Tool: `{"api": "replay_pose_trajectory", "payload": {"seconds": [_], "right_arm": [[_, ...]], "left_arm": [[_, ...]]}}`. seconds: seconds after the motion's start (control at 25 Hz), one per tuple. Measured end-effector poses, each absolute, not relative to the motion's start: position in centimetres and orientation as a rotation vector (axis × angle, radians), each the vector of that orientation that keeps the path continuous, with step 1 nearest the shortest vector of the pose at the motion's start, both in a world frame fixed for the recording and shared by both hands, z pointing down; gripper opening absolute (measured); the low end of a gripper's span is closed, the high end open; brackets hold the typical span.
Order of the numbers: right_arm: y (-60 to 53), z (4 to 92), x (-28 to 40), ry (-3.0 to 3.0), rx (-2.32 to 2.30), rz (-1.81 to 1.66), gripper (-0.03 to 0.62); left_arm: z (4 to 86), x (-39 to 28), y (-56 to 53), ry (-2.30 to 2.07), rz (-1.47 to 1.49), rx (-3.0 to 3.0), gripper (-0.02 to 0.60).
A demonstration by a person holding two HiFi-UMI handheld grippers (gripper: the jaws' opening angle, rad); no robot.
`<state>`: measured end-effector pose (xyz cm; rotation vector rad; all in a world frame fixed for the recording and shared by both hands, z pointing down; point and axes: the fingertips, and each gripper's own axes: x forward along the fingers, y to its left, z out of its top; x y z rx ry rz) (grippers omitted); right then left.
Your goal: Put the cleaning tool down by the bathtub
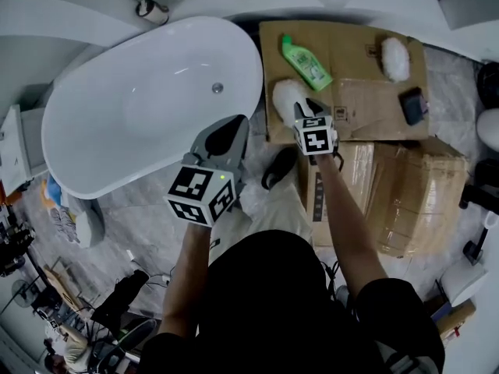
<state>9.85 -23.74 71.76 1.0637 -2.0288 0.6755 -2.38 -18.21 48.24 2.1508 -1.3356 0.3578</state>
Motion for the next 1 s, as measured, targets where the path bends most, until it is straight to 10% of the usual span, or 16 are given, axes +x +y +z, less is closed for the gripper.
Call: {"api": "replay_pose_trajectory", "payload": {"seconds": [1.0], "right_arm": [[-21.9, 56.9, 8.7, -2.172, 1.203, 0.502, 0.097]], "left_arm": [[41.6, -3.3, -17.8, -1.303, 0.296, 2.282, -0.003]]}}
